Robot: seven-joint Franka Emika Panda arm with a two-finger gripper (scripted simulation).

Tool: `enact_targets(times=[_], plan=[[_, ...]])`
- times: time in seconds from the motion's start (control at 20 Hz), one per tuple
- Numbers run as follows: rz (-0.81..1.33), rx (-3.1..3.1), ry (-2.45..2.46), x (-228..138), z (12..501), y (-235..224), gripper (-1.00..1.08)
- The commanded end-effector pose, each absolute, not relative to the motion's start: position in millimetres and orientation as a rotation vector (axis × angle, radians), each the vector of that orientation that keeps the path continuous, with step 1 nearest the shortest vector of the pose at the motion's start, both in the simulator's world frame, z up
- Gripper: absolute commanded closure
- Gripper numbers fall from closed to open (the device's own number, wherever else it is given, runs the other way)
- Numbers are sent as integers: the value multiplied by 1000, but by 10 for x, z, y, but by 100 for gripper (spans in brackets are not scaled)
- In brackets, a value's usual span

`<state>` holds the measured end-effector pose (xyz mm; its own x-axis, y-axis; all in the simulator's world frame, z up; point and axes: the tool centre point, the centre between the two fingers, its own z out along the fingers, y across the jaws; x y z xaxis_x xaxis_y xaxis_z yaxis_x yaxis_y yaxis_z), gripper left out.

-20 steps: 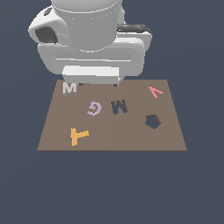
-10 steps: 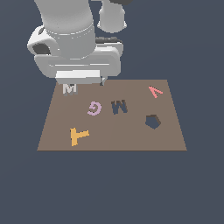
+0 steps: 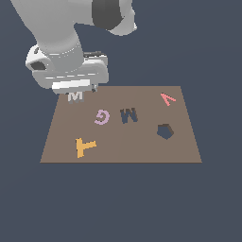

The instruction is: Insert a designated object into the corresponding slot on a board.

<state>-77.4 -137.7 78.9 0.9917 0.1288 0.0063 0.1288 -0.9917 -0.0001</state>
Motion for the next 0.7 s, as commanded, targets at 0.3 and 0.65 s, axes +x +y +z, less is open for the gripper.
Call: enact_targets(times=[0.3, 0.65], plan=[[-2, -3129, -275, -930, 539, -1668, -92], [1, -3129, -281, -947, 503, -1711, -92]])
